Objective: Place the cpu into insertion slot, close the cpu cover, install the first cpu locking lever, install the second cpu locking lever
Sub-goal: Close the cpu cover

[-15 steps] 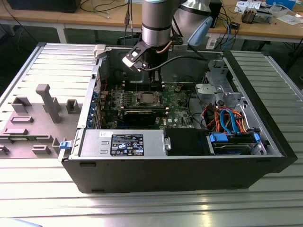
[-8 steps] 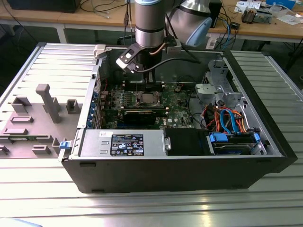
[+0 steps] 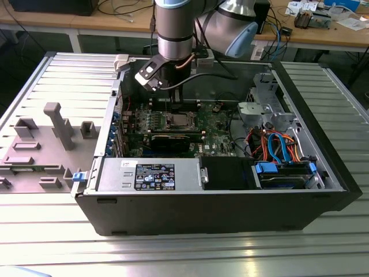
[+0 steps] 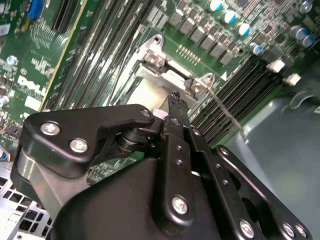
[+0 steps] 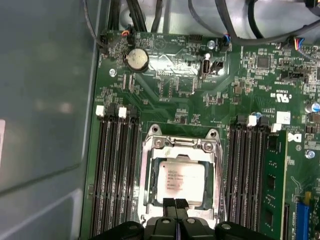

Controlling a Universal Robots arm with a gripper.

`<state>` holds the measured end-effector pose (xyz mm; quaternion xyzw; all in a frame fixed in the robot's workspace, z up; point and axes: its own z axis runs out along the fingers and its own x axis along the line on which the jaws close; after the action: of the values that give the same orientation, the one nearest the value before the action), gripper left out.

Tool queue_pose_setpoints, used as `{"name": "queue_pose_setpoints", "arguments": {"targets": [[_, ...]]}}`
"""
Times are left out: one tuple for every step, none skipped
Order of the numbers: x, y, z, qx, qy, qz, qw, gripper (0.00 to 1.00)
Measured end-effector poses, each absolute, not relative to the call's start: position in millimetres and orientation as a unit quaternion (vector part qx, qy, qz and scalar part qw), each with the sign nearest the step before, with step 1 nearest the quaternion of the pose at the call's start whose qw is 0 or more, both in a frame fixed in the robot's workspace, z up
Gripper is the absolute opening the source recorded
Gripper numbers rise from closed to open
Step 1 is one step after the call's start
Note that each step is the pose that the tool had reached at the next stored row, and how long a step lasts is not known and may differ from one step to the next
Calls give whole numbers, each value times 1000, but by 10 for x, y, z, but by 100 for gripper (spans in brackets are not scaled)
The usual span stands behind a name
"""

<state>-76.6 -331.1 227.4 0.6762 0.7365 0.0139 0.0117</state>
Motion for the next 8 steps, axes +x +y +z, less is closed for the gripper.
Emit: {"name": "queue_pose_setpoints", "arguments": {"targets": [[-766,-3311,2274,676,737,14,12,11],[-766,-3311,2274,676,737,14,12,11],[-769,-3311,2265,676,737,14,12,11],[-776,-3311,2245,675,738,14,12,11],[-782,-3311,2224,673,739,14,11,11],[-790,-3311,2202,671,741,14,11,11],[-795,-3311,2193,668,744,14,11,11],[-797,-3311,2187,667,745,14,11,11]]}}
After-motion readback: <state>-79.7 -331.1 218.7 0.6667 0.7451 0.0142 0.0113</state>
